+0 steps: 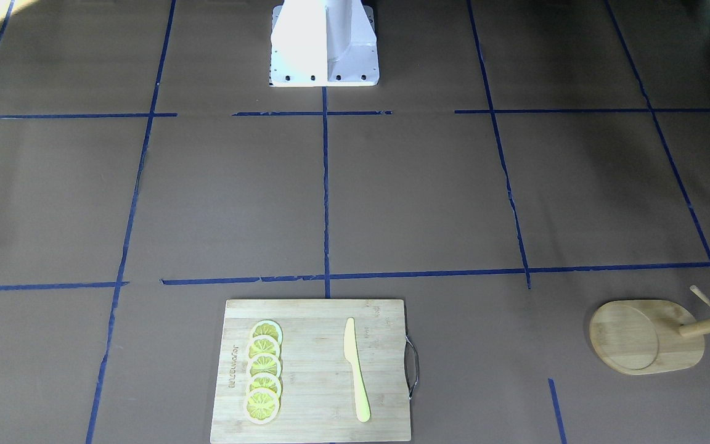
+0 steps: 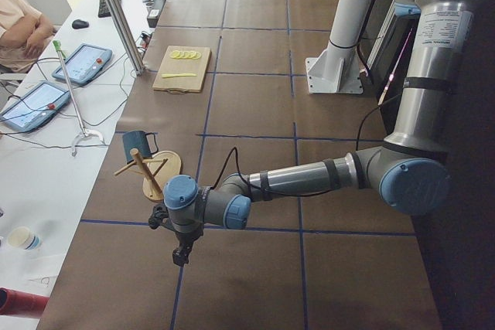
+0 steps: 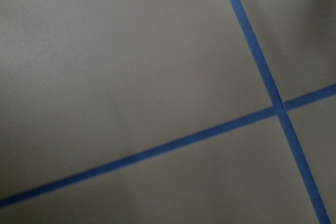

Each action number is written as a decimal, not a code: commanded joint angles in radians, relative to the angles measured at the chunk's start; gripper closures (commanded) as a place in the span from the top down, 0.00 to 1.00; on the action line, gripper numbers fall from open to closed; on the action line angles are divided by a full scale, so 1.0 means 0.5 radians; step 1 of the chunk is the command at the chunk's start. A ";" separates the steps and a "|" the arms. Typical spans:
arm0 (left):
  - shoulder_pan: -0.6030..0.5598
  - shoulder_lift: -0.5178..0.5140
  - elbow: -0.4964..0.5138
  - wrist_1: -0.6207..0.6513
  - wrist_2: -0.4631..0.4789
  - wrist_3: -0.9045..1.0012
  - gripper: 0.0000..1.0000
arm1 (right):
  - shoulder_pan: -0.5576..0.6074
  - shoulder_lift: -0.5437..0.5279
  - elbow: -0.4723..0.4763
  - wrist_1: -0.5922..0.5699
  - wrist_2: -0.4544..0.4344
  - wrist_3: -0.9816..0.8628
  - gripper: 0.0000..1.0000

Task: Hang cup on storage rack

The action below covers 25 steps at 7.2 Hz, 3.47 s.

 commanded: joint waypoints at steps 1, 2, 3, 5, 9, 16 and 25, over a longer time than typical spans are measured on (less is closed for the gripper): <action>-0.011 0.119 -0.060 0.115 -0.288 -0.022 1.00 | 0.000 -0.002 -0.001 0.000 0.004 0.003 1.00; -0.069 0.180 -0.081 0.112 -0.372 -0.025 1.00 | 0.000 -0.002 -0.001 0.000 0.001 0.003 1.00; -0.109 0.226 -0.206 0.118 -0.369 -0.037 1.00 | 0.000 -0.002 -0.001 0.000 0.004 0.003 1.00; -0.128 0.407 -0.589 0.341 -0.376 -0.111 1.00 | 0.000 -0.002 0.002 0.000 0.007 0.003 1.00; -0.088 0.521 -0.864 0.410 -0.357 -0.093 1.00 | 0.003 -0.002 0.005 0.000 0.007 0.000 1.00; -0.119 0.555 -0.876 0.450 -0.204 0.018 1.00 | 0.003 -0.014 0.011 0.000 -0.002 -0.004 1.00; -0.131 0.659 -0.882 0.352 -0.167 0.015 1.00 | 0.003 -0.038 -0.001 0.000 -0.002 0.021 1.00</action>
